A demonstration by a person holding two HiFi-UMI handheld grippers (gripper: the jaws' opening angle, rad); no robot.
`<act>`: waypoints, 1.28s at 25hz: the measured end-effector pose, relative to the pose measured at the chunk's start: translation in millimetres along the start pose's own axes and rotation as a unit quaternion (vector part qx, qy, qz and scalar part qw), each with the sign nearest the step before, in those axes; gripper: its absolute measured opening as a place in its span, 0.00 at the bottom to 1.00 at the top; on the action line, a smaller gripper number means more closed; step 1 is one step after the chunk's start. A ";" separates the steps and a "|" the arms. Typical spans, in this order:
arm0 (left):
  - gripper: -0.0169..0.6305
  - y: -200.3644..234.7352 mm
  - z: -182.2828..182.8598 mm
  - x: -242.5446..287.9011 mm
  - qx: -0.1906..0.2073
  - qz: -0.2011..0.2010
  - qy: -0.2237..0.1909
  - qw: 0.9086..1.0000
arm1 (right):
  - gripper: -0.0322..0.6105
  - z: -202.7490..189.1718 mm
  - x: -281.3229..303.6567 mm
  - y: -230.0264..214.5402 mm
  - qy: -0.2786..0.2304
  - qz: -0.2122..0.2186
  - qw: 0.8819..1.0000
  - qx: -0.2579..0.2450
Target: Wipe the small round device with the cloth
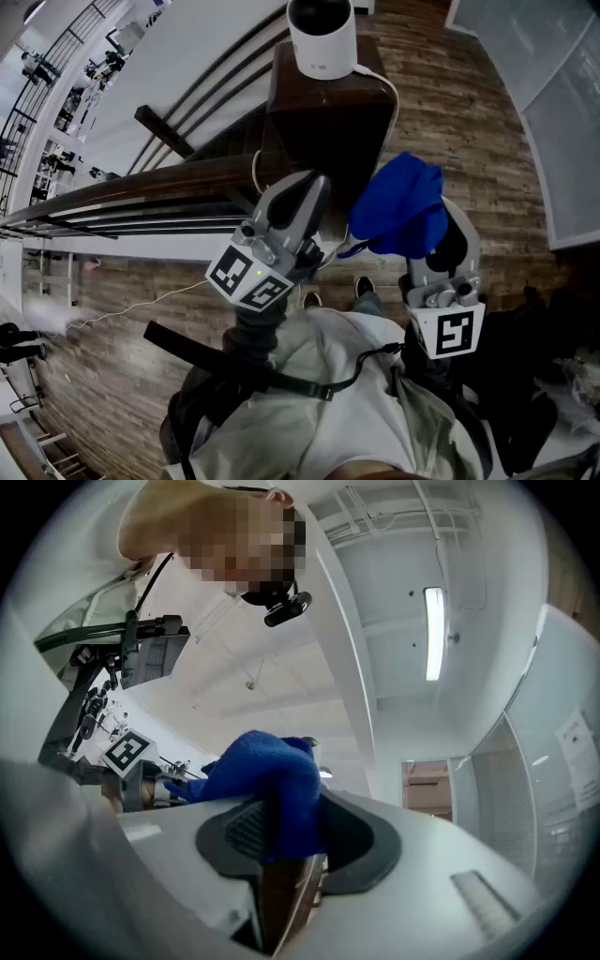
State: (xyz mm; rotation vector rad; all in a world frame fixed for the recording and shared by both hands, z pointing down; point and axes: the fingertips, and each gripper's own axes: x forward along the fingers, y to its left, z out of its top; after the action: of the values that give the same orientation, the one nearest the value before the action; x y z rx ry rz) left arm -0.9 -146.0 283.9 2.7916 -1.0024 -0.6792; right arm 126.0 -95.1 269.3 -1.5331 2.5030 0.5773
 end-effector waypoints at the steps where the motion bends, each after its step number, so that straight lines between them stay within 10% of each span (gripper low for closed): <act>1: 0.03 0.5 -0.3 -0.6 0.000 0.001 0.001 1.000 | 0.24 0.1 0.4 0.5 -0.002 0.000 1.000 0.001; 13: 0.03 7.3 3.7 -11.1 0.008 0.023 -0.002 1.000 | 0.24 -0.2 6.0 6.7 -0.020 0.027 0.999 -0.001; 17: 0.03 12.6 8.3 -19.9 0.008 0.032 -0.008 0.999 | 0.24 35.6 21.7 -13.5 -0.056 0.026 0.993 -0.105; 22: 0.03 19.5 10.2 -26.0 0.006 0.042 -0.014 0.999 | 0.24 112.3 89.9 -52.6 -0.121 0.000 0.953 -0.279; 28: 0.03 22.2 18.6 -40.5 0.013 0.060 -0.019 0.998 | 0.24 135.0 171.2 -55.3 -0.129 -0.011 0.938 -0.321; 32: 0.03 28.8 39.2 -41.1 0.029 0.063 -0.034 0.997 | 0.24 93.1 188.0 -38.9 -0.045 0.005 0.935 -0.352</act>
State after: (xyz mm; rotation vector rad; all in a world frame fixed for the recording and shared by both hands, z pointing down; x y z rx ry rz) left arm -63.0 -140.5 271.1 2.7402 -1.2185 -0.7451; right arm 65.9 -228.6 114.1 -1.6189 2.3452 1.6392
